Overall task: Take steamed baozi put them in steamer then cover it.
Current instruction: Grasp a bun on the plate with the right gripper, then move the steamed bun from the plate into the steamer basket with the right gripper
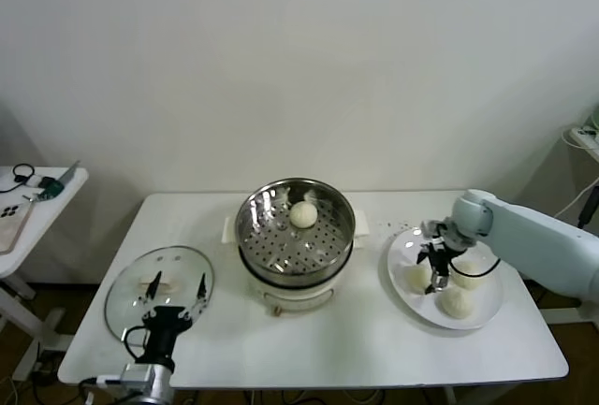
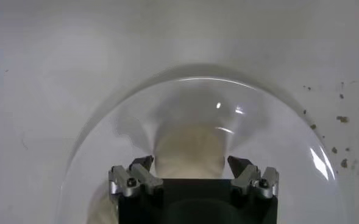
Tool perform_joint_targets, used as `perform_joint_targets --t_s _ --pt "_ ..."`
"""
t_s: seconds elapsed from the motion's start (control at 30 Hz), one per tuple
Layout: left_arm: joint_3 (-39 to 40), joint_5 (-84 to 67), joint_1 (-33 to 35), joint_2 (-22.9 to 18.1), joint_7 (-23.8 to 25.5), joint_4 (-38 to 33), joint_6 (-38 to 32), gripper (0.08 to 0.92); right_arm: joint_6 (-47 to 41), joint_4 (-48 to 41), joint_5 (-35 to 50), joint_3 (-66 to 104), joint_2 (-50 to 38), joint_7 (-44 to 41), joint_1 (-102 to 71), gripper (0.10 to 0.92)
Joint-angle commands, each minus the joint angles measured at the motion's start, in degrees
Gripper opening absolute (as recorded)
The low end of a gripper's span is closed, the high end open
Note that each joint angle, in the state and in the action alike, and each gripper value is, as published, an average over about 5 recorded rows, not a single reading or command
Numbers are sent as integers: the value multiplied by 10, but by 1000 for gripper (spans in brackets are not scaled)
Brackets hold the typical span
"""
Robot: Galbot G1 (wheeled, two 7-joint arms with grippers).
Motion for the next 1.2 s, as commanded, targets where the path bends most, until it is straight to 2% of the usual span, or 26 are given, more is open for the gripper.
perform_joint_targets --t_s 0.03,0.27,0.43,0.7,0.93,1.2 --pt "0 0 -2 1 0 -1 1 823 -1 -23 -4 10 14 -3 -7 806" --pt "0 -1 -2 2 -1 -3 2 823 -1 -15 2 12 6 -2 -3 711" --pt "1 0 -3 5 -1 -6 5 823 -7 4 32 16 -7 4 20 688" --pt "8 9 -5 4 -2 -8 8 823 -21 43 160 -70 -25 9 191 679" --pt "11 15 -3 5 -5 -13 10 823 -21 43 305 -212 31 9 405 679" --pt "17 20 1 7 -8 -18 8 823 -69 77 366 -194 94 39 427 679"
